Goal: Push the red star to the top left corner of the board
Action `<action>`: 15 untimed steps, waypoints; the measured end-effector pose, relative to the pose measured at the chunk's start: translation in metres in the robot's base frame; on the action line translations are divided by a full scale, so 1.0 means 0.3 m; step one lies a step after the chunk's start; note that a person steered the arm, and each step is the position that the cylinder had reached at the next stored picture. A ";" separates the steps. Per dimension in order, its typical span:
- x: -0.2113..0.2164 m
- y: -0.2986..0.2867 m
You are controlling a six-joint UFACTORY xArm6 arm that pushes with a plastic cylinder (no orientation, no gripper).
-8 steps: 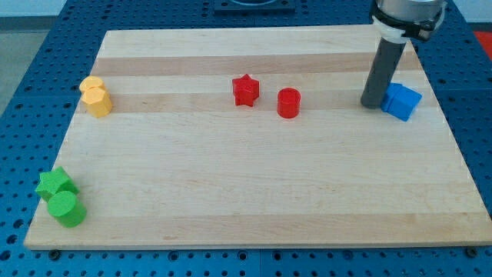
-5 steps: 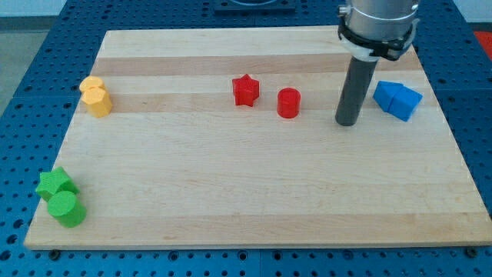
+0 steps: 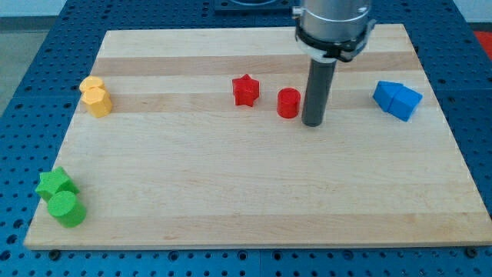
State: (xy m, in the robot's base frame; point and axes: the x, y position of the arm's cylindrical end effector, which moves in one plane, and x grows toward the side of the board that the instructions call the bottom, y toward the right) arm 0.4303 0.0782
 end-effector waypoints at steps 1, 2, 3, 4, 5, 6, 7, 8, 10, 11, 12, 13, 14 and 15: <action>-0.038 -0.065; -0.119 -0.084; -0.153 -0.135; -0.153 -0.229; -0.167 -0.313; -0.198 -0.392; -0.229 -0.489; -0.304 -0.512; -0.419 -0.542; -0.435 -0.635; -0.456 -0.718; -0.507 -0.734; -0.530 -0.693; -0.586 -0.664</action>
State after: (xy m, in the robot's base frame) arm 0.2547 -0.1210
